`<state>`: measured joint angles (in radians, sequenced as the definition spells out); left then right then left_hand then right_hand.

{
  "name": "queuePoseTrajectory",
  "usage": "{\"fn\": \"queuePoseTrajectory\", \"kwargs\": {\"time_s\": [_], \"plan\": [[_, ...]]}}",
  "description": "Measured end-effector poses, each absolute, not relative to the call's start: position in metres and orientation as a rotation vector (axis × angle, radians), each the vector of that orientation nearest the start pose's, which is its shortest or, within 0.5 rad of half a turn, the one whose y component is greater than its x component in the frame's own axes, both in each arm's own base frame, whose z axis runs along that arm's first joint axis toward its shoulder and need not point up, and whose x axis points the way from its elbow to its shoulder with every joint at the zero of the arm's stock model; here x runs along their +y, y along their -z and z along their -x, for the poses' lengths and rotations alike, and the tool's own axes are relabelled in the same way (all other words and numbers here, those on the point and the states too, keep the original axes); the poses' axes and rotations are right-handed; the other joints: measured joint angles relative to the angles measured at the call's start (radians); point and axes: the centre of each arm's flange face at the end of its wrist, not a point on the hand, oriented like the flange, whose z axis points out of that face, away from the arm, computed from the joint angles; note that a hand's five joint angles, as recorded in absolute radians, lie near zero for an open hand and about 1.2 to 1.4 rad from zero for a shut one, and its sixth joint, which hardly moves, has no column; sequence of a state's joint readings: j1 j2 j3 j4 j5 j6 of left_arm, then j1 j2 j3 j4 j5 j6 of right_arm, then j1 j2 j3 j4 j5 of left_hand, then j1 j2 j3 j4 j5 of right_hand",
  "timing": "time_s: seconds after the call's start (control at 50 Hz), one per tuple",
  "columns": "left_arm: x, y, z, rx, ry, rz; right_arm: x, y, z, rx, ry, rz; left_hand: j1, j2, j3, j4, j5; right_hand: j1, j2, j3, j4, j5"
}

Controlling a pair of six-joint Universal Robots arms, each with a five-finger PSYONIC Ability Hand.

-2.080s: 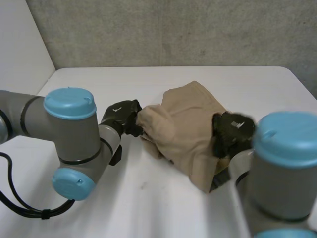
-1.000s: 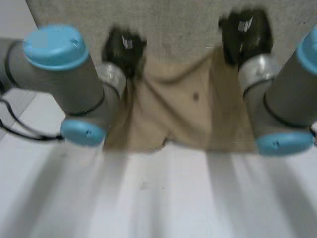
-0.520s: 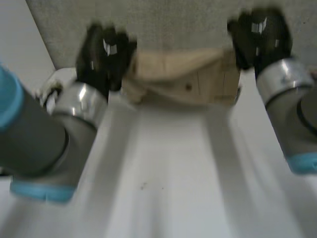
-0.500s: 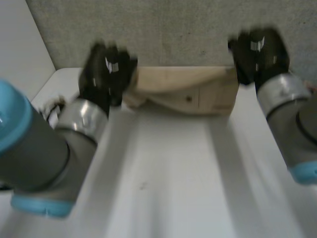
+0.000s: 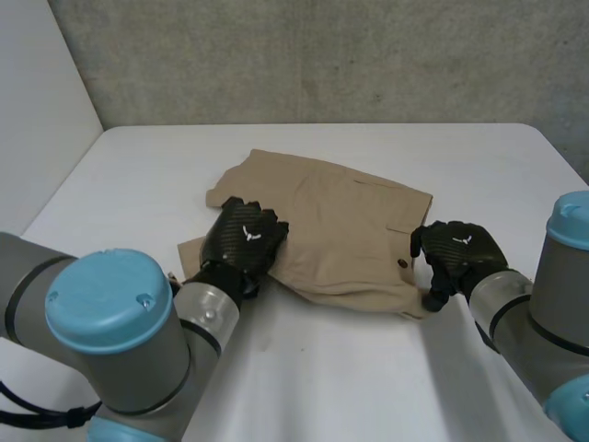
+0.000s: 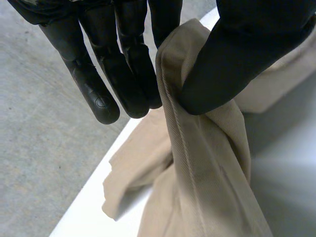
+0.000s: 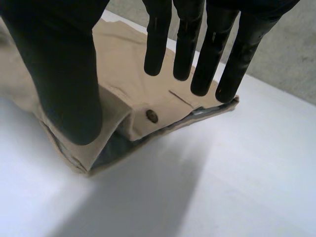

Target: Fold the shorts.

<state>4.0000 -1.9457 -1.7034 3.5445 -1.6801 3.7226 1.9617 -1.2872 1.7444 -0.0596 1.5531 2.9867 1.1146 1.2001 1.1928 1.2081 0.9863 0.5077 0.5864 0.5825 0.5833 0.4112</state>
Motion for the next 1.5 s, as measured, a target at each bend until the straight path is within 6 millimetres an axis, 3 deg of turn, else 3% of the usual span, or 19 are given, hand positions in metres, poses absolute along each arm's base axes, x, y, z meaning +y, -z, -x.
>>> {"fn": "queuePoseTrajectory", "kwargs": {"time_s": [0.14,0.36,0.52,0.8,0.82,0.84,0.86,0.88,0.9,0.98,1.0,1.02,1.06,1.1,1.18,1.34,1.36,1.5], "plan": [[-0.208,-0.188,0.330,1.909,2.142,-1.272,-0.224,-0.186,-0.236,2.422,1.594,0.646,0.000,0.000,0.000,0.000,0.000,-0.061,-0.075,-0.075,-0.079,-0.077],[-0.222,-0.184,0.335,1.924,2.116,-1.269,-0.205,-0.187,-0.232,2.434,1.546,0.597,0.000,0.000,0.000,0.000,0.000,-0.142,-0.157,-0.163,-0.174,-0.171],[-0.226,-0.182,0.338,1.940,2.094,-1.277,-0.188,-0.165,-0.240,2.460,1.394,0.511,0.000,0.000,0.000,0.000,0.000,-0.159,-0.170,-0.180,-0.193,-0.192],[-0.230,-0.187,0.341,1.927,2.117,-1.259,-0.198,-0.135,-0.254,2.461,1.394,0.533,0.000,0.000,0.000,0.000,0.000,-0.159,-0.170,-0.180,-0.193,-0.192],[-0.230,-0.186,0.341,1.932,2.112,-1.262,-0.201,-0.135,-0.255,2.453,1.426,0.526,0.000,0.000,0.000,0.000,0.000,-0.029,-0.034,-0.032,-0.030,-0.045],[-0.229,-0.185,0.341,1.935,2.108,-1.263,-0.203,-0.136,-0.255,2.444,1.453,0.518,0.000,0.000,0.000,0.000,0.000,-0.029,-0.034,-0.032,-0.030,-0.045],[-0.228,-0.183,0.340,1.947,2.096,-1.269,-0.208,-0.138,-0.256,2.428,1.510,0.501,0.000,0.000,0.000,0.000,0.000,0.297,0.361,0.358,0.359,0.327],[-0.227,-0.182,0.340,1.955,2.088,-1.272,-0.210,-0.139,-0.256,2.419,1.537,0.492,0.000,0.000,0.000,0.000,0.000,0.297,0.361,0.358,0.359,0.327],[-0.226,-0.180,0.339,1.968,2.075,-1.277,-0.213,-0.141,-0.256,2.408,1.571,0.482,0.000,0.000,0.000,0.000,0.000,0.406,0.554,0.542,0.554,0.522],[-0.219,-0.172,0.334,2.034,2.017,-1.296,-0.222,-0.150,-0.256,2.367,1.690,0.463,-0.037,-0.120,-0.113,-0.127,-0.084,0.440,0.589,0.576,0.604,0.572],[-0.215,-0.169,0.330,2.074,1.988,-1.300,-0.225,-0.153,-0.255,2.355,1.730,0.475,-0.205,-0.277,-0.267,-0.276,-0.226,0.440,0.589,0.576,0.605,0.576],[-0.214,-0.169,0.330,2.080,1.984,-1.300,-0.225,-0.154,-0.255,2.354,1.736,0.479,-0.205,-0.277,-0.267,-0.276,-0.226,0.440,0.589,0.576,0.605,0.576],[-0.211,-0.170,0.323,2.142,1.957,-1.280,-0.227,-0.156,-0.254,2.353,1.772,0.518,-0.500,-0.569,-0.538,-0.562,-0.511,0.440,0.589,0.576,0.605,0.578],[-0.210,-0.173,0.316,2.188,1.943,-1.251,-0.228,-0.157,-0.253,2.358,1.789,0.548,-0.694,-0.758,-0.735,-0.759,-0.713,0.440,0.589,0.576,0.605,0.578],[-0.214,-0.184,0.293,2.332,1.913,-1.119,-0.232,-0.155,-0.247,2.392,1.829,0.657,-0.836,-0.926,-0.918,-0.937,-0.899,0.440,0.589,0.581,0.605,0.578],[-0.225,-0.188,0.255,2.620,1.846,-0.819,-0.234,-0.149,-0.239,2.435,1.831,0.692,-0.838,-0.931,-0.922,-0.942,-0.904,0.440,0.589,0.593,0.605,0.578],[-0.227,-0.187,0.247,2.714,1.819,-0.717,-0.234,-0.148,-0.237,2.441,1.829,0.688,-0.838,-0.931,-0.922,-0.942,-0.904,0.440,0.589,0.593,0.605,0.578],[-0.231,-0.181,0.234,2.955,1.750,-0.412,-0.235,-0.146,-0.234,2.453,1.822,0.672,-0.758,-0.845,-0.837,-0.852,-0.802,0.440,0.589,0.593,0.605,0.578]]}}
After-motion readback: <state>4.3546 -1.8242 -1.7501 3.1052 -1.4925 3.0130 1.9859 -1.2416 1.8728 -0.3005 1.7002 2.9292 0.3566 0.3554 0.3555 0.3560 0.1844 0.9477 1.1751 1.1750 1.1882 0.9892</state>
